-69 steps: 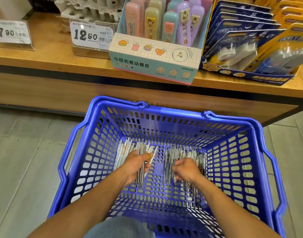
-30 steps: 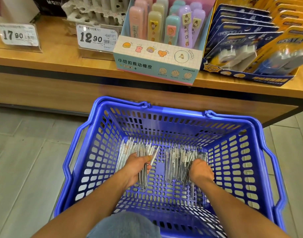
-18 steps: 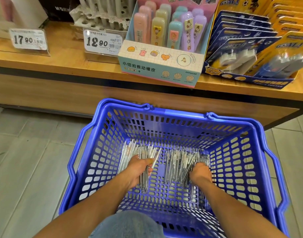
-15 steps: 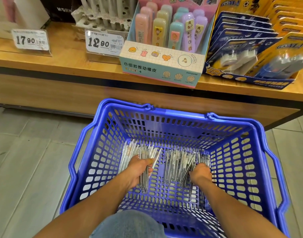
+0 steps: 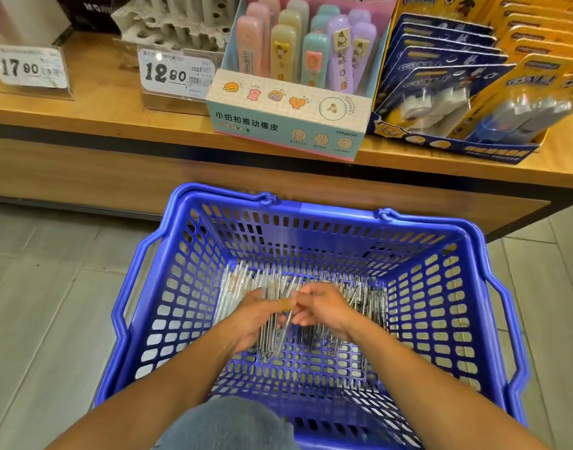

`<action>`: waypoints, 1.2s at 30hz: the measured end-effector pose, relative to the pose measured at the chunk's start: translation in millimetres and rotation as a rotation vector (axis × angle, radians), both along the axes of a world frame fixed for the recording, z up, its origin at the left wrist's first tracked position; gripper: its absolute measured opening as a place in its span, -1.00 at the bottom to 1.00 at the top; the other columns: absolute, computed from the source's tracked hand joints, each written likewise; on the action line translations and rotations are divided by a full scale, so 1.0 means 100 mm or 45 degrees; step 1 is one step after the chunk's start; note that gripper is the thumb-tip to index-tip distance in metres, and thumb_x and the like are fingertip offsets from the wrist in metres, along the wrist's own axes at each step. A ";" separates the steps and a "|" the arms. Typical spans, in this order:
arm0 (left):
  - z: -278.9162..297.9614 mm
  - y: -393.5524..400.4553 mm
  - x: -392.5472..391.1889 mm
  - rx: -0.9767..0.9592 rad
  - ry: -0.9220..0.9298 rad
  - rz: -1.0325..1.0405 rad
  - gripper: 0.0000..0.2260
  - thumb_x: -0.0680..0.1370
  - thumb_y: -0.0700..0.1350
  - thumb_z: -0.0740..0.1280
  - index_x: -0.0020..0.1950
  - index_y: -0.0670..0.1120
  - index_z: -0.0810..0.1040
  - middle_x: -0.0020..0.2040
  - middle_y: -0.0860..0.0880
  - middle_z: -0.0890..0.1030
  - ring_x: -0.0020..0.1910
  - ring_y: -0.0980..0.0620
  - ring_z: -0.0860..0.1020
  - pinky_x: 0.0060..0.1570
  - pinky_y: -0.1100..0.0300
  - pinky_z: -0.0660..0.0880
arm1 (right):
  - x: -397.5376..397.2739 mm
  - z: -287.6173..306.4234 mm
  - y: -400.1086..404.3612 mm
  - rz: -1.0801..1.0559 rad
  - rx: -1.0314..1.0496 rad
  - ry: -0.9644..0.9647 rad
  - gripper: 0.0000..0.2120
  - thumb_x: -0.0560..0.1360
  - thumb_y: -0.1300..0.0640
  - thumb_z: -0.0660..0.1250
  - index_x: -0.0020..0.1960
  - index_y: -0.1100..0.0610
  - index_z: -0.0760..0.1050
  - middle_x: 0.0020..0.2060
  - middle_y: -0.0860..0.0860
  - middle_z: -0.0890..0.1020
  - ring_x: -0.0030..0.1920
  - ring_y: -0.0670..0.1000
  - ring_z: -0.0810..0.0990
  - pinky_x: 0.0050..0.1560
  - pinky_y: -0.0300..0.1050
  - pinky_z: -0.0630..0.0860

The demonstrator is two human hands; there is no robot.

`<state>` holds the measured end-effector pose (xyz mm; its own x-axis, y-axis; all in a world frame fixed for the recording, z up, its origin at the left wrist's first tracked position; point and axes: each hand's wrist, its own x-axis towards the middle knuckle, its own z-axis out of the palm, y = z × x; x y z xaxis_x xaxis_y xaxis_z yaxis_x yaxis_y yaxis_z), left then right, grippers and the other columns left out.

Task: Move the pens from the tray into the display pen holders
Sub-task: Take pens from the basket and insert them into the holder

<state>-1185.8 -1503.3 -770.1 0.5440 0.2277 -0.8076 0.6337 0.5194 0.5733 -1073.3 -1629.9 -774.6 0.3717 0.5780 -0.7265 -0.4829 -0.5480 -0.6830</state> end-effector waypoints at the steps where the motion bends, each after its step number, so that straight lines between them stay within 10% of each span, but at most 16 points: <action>1: -0.01 -0.01 0.00 0.016 -0.025 -0.047 -0.14 0.26 -0.04 0.62 0.45 -0.24 0.31 0.29 -0.18 0.57 0.29 -0.08 0.52 0.27 -0.01 0.47 | -0.04 -0.01 0.07 -0.039 0.024 0.046 -0.85 0.55 0.13 0.34 -0.05 0.24 0.52 -0.29 0.08 0.65 -0.30 0.01 0.65 -0.22 -0.19 0.61; 6: -0.07 0.00 -0.03 0.110 0.020 -0.106 -0.36 0.33 -0.10 0.61 0.34 -0.15 0.46 0.23 -0.11 0.62 0.34 -0.11 0.49 0.40 -0.06 0.35 | -0.12 -0.16 0.14 -0.166 0.036 0.097 -0.73 0.52 -0.01 0.36 -0.14 0.22 0.55 -0.31 0.07 0.62 -0.30 0.01 0.61 -0.14 -0.13 0.60; 9: -0.06 0.00 -0.01 0.123 0.071 -0.039 -0.37 0.40 -0.15 0.55 0.42 -0.15 0.39 0.30 -0.13 0.57 0.35 -0.14 0.48 0.33 -0.08 0.42 | -0.12 -0.28 0.09 0.066 -0.292 -0.398 -0.70 0.58 0.01 0.29 -0.16 0.22 0.59 -0.21 0.10 0.67 -0.25 0.05 0.66 -0.05 -0.05 0.63; 12: -0.06 0.01 0.01 0.082 0.103 0.035 -0.21 0.38 -0.21 0.52 0.53 -0.14 0.22 0.43 -0.23 0.43 0.40 -0.23 0.42 0.40 -0.21 0.35 | -0.17 -0.39 0.11 0.452 -0.704 -0.881 -0.77 0.57 0.10 0.31 -0.22 0.17 0.50 -0.33 0.02 0.54 -0.37 -0.04 0.52 -0.40 -0.18 0.49; 15: -0.04 0.02 0.01 0.059 0.110 0.077 -0.07 0.32 -0.23 0.54 0.57 -0.08 0.10 0.42 -0.25 0.43 0.41 -0.27 0.40 0.39 -0.26 0.33 | -0.26 -0.48 0.21 0.617 -0.896 -1.010 -0.89 0.56 0.22 0.31 0.04 0.24 0.53 -0.19 0.07 0.61 -0.24 0.01 0.62 -0.35 -0.18 0.51; 20: -0.03 0.03 -0.01 0.052 0.129 0.100 -0.12 0.35 -0.26 0.52 0.56 -0.13 0.13 0.33 -0.25 0.52 0.28 -0.21 0.54 0.36 -0.26 0.38 | -0.33 -0.65 0.30 0.715 -1.070 -1.096 -0.43 0.53 0.32 0.34 0.45 0.36 0.17 0.06 0.14 0.63 0.01 0.07 0.66 -0.26 -0.18 0.52; 26: -0.08 0.03 0.02 0.043 0.138 0.129 -0.11 0.42 -0.30 0.49 0.59 -0.10 0.02 0.16 -0.21 0.63 0.04 -0.14 0.67 0.14 -0.15 0.58 | -0.24 -0.64 0.22 0.635 -1.045 -1.039 -0.56 0.59 0.29 0.24 0.41 0.39 0.25 0.13 0.19 0.62 0.08 0.12 0.65 -0.09 -0.12 0.59; 32: -0.14 0.03 0.02 0.099 0.078 0.128 -0.13 0.42 -0.17 0.53 0.59 -0.08 0.10 0.49 -0.19 0.37 0.44 -0.15 0.36 0.47 -0.12 0.23 | -0.14 -0.28 0.20 0.241 -0.419 -0.524 -0.89 0.54 0.15 0.37 -0.10 0.19 0.55 -0.41 0.00 0.61 -0.47 -0.09 0.59 -0.41 -0.22 0.56; 36: -0.06 0.05 0.04 -0.005 0.081 0.293 -0.28 0.46 -0.14 0.50 0.52 -0.10 0.19 0.23 -0.23 0.57 0.04 -0.11 0.67 -0.05 -0.05 0.61 | -0.18 -0.03 0.19 0.187 -0.090 -0.360 -0.86 0.51 0.20 0.39 0.02 0.16 0.45 -0.36 0.02 0.64 -0.44 -0.07 0.59 -0.40 -0.23 0.50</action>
